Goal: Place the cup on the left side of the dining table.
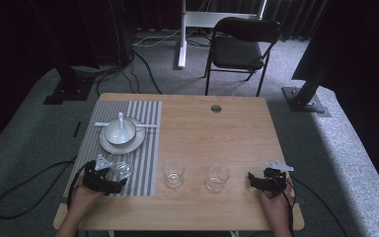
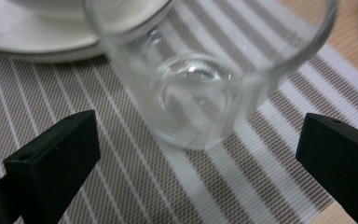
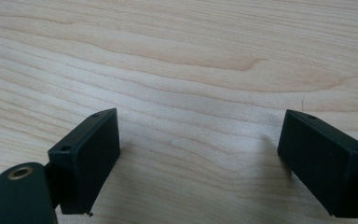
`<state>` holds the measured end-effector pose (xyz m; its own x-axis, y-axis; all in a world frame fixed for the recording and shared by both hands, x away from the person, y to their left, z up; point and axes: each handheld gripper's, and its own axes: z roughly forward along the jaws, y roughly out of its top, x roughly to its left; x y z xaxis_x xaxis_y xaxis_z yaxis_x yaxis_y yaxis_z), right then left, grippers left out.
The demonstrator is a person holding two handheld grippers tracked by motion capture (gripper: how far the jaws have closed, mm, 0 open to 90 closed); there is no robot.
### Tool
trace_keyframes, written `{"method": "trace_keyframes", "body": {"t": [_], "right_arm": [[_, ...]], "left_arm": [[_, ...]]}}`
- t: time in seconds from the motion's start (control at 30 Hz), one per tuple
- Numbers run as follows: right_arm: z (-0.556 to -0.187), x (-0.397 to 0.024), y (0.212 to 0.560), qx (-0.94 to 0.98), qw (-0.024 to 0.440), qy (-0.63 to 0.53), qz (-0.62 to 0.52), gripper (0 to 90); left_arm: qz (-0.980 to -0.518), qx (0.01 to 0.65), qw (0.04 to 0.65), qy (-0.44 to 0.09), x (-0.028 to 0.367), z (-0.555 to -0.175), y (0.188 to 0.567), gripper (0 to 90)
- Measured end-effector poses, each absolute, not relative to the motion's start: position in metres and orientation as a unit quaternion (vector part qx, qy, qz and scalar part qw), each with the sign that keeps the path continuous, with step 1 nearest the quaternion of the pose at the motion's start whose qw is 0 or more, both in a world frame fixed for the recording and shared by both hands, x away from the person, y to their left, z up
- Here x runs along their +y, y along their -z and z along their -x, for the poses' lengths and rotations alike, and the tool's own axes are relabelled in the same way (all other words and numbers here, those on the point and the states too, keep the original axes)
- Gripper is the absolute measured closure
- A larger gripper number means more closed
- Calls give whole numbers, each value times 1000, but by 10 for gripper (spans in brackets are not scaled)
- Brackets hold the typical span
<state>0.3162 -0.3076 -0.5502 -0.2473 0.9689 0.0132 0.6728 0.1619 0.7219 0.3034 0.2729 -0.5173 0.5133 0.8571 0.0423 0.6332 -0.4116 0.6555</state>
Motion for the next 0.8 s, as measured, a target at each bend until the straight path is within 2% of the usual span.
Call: {"method": "trace_keyframes", "body": {"t": [0.8], "right_arm": [[-316, -308, 550, 725, 236, -314, -566, 124]], "left_arm": [[-759, 528, 301, -235, 312, -267, 534, 2]]}}
